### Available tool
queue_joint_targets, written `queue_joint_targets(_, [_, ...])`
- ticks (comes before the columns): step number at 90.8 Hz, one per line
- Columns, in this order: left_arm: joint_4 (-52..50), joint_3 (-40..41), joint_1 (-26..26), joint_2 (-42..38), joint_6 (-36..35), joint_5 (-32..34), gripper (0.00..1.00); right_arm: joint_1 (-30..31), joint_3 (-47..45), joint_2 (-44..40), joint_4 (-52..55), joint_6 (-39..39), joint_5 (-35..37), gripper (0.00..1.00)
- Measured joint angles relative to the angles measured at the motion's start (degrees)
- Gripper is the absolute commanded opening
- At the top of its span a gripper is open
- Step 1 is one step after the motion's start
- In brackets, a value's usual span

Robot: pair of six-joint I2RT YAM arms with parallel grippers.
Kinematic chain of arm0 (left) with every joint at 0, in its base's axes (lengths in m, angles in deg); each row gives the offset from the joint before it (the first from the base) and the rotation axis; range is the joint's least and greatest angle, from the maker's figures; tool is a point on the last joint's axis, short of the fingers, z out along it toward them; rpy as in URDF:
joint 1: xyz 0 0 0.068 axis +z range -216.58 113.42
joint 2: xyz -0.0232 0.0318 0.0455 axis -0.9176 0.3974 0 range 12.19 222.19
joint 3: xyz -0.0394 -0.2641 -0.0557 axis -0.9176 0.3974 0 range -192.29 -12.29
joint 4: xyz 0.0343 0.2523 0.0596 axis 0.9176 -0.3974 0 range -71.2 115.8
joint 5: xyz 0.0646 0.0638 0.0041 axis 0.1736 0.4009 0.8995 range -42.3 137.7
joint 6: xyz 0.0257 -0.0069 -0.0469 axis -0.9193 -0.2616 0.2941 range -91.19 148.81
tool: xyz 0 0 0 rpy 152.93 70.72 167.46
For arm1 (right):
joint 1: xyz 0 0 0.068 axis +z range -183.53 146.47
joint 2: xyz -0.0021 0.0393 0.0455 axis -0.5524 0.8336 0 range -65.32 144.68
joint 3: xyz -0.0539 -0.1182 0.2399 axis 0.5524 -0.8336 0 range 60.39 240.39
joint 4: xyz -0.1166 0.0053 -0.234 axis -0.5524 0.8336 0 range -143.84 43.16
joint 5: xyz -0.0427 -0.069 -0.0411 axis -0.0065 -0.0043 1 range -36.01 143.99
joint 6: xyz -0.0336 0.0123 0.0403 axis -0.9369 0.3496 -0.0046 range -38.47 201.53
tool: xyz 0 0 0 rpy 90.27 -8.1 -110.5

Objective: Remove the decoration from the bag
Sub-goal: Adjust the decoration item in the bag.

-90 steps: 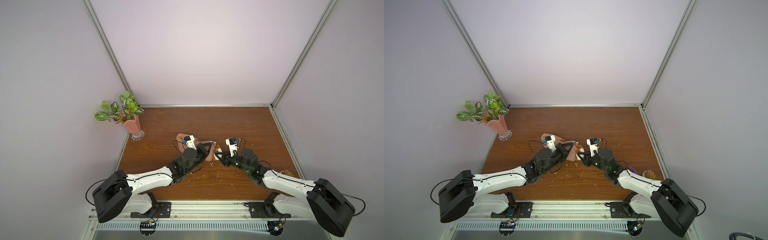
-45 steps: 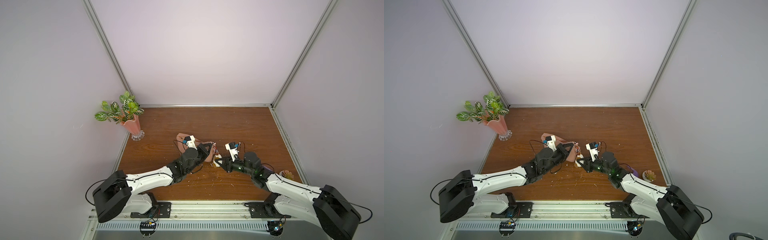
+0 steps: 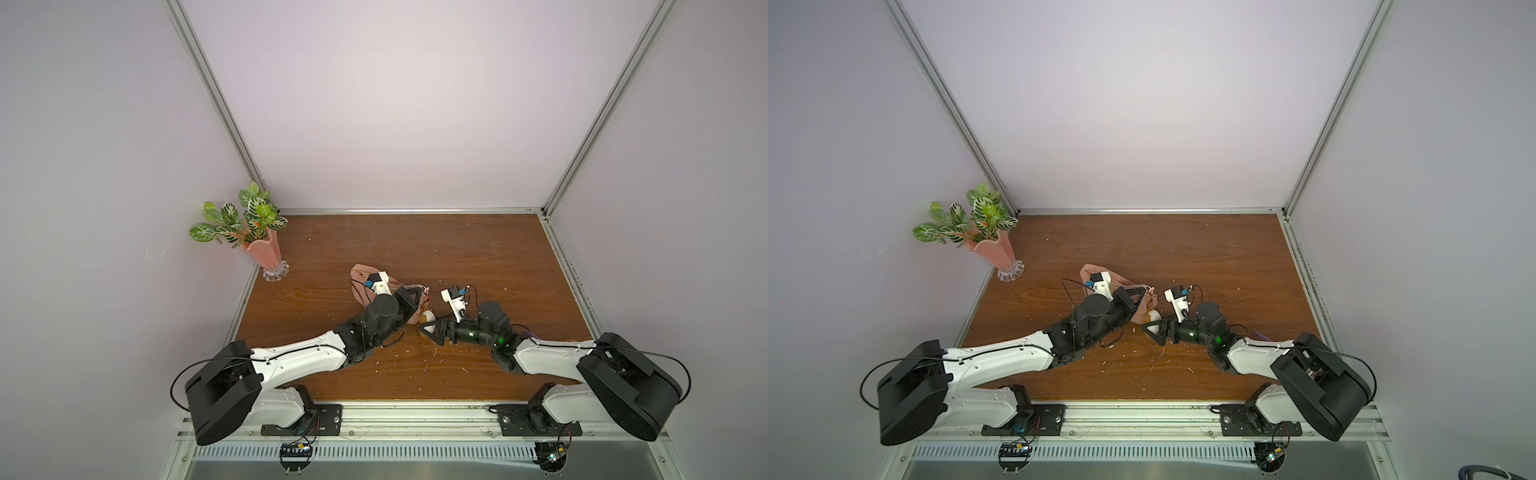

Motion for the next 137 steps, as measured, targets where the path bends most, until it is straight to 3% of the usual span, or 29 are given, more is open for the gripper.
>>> queue_joint_targets(43, [-2.7, -1.3, 0.0, -0.7, 0.0, 2.0, 0.00, -0.2, -0.1, -21.6, 20.8, -7.9, 14.0, 0.92])
queue_joint_targets(68, [-3.5, -1.9, 0.0, -0.7, 0.0, 2.6, 0.00, 4.1, 2.4, -18.7, 25.5, -9.7, 22.7, 0.90])
queue_joint_targets(103, [-3.9, -2.2, 0.0, -0.7, 0.0, 2.9, 0.00, 11.8, 8.7, -9.7, 23.7, -10.4, 32.2, 0.90])
queue_joint_targets(120, [-4.3, -2.2, 0.0, -0.7, 0.0, 2.9, 0.00, 12.4, 9.2, -4.3, 22.0, -10.6, 35.8, 0.71])
queue_joint_targets(137, [-4.9, -2.2, 0.0, -0.7, 0.0, 3.0, 0.00, 12.4, 9.6, -2.3, 21.1, -11.9, 37.7, 0.36])
